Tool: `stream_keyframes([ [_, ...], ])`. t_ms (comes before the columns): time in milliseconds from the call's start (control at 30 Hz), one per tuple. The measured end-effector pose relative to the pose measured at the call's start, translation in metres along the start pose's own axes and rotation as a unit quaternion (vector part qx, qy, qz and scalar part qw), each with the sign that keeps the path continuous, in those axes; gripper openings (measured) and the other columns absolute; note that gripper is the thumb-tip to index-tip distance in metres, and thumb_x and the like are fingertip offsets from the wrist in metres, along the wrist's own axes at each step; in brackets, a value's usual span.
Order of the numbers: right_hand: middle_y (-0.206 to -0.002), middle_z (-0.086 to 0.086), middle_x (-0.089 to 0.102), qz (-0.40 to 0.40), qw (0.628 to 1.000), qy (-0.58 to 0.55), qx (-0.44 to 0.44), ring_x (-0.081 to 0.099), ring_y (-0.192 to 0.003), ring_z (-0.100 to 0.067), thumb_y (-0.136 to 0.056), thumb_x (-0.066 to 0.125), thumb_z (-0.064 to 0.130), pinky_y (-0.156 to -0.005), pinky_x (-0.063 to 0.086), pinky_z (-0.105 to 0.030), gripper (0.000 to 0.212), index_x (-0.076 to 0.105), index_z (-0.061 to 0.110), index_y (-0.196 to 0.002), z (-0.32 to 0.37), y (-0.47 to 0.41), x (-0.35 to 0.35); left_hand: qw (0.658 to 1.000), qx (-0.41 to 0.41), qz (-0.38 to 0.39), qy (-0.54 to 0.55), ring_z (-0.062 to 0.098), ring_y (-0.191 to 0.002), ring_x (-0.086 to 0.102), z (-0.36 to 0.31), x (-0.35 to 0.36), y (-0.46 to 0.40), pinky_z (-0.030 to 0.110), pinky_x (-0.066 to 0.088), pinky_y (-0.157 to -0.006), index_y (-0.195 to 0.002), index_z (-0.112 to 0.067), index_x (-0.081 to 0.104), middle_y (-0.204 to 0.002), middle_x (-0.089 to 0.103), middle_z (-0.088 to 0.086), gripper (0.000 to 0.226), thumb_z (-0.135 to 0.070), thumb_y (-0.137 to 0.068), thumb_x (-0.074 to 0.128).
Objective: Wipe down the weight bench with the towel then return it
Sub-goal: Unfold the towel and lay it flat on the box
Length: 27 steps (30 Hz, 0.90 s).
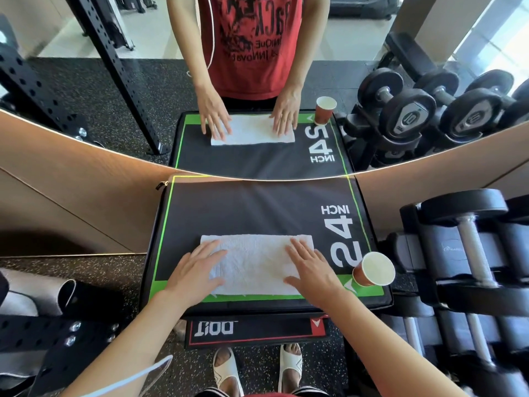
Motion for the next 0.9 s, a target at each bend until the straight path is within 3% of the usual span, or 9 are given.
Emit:
stream_keyframes([
  [100, -0.171, 0.004, -0.011, 0.010, 0.999, -0.034, -0.012, -0.010, -0.158, -0.018, -0.106, 0.048, 0.046, -0.127, 0.003, -0.041, 0.077, 0.005, 0.022, -0.165, 0.025, 0.002, 0.011, 1.000, -0.001, 0.007, 0.003, 0.003, -0.159, -0.004, 0.006, 0.003, 0.004, 0.047, 0.012, -0.130, -0.161, -0.043, 0.029, -0.173, 0.005, -0.020, 0.071, -0.044, -0.099, 0.065],
  [300, -0.171, 0.001, -0.016, 0.039, 0.999, 0.000, -0.034, -0.015, -0.157, -0.020, -0.108, 0.047, 0.032, -0.129, 0.003, -0.044, 0.073, 0.002, 0.020, -0.165, 0.043, -0.022, 0.021, 1.000, -0.024, 0.014, -0.006, 0.004, -0.159, -0.004, 0.019, 0.001, 0.013, 0.052, 0.012, -0.128, -0.160, -0.049, 0.025, -0.172, 0.002, -0.022, 0.073, -0.051, -0.097, 0.063],
  [500, -0.172, 0.005, -0.008, 0.034, 0.994, 0.021, -0.100, -0.006, -0.158, -0.018, -0.101, 0.059, 0.016, -0.128, 0.008, -0.046, 0.077, 0.017, 0.030, -0.163, 0.052, -0.067, -0.007, 0.998, -0.049, -0.008, -0.038, 0.017, -0.151, 0.023, 0.017, -0.002, 0.039, 0.043, 0.040, -0.111, -0.156, -0.044, 0.037, -0.169, 0.022, -0.012, 0.066, -0.054, -0.095, 0.058],
  [667, -0.171, -0.003, 0.002, -0.004, 0.995, 0.055, -0.088, 0.003, -0.158, -0.024, -0.090, 0.055, 0.002, -0.126, 0.014, -0.046, 0.078, 0.032, 0.030, -0.159, 0.075, -0.091, -0.031, 0.997, -0.059, -0.024, -0.038, 0.022, -0.129, 0.041, 0.011, 0.005, 0.060, 0.039, 0.049, -0.099, -0.147, -0.043, 0.045, -0.150, 0.039, -0.009, 0.054, -0.046, -0.095, 0.060],
  [733, -0.167, -0.005, 0.016, -0.037, 0.996, 0.022, -0.073, 0.015, -0.155, -0.026, -0.091, 0.053, 0.008, -0.121, 0.024, -0.046, 0.066, 0.040, 0.024, -0.154, 0.094, -0.088, -0.033, 0.997, -0.067, -0.021, -0.025, 0.022, -0.122, 0.046, 0.010, 0.008, 0.065, 0.039, 0.049, -0.096, -0.141, -0.042, 0.049, -0.138, 0.044, -0.007, 0.048, -0.042, -0.095, 0.059],
  [800, -0.158, -0.003, 0.030, -0.055, 0.996, -0.016, -0.069, 0.029, -0.146, -0.027, -0.099, 0.056, 0.026, -0.112, 0.033, -0.044, 0.051, 0.046, 0.022, -0.148, 0.112, -0.079, -0.024, 0.997, -0.071, -0.020, 0.002, 0.022, -0.117, 0.051, 0.008, 0.010, 0.066, 0.040, 0.050, -0.093, -0.134, -0.040, 0.055, -0.127, 0.048, -0.007, 0.039, -0.039, -0.096, 0.058],
  [900, -0.149, -0.001, 0.036, -0.058, 0.995, -0.052, -0.058, 0.034, -0.137, -0.025, -0.097, 0.062, 0.045, -0.105, 0.036, -0.041, 0.054, 0.047, 0.021, -0.143, 0.125, -0.067, -0.003, 0.997, -0.067, -0.036, 0.031, 0.020, -0.119, 0.053, 0.009, 0.005, 0.062, 0.041, 0.051, -0.091, -0.136, -0.035, 0.057, -0.126, 0.051, -0.009, 0.038, -0.038, -0.098, 0.055],
])
Point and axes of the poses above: each hand's wrist, its own y-axis away from the middle knuckle, its own x-axis out of the palm, z = x × y, the point moved 9 cm from there along -y, towards the middle knuckle
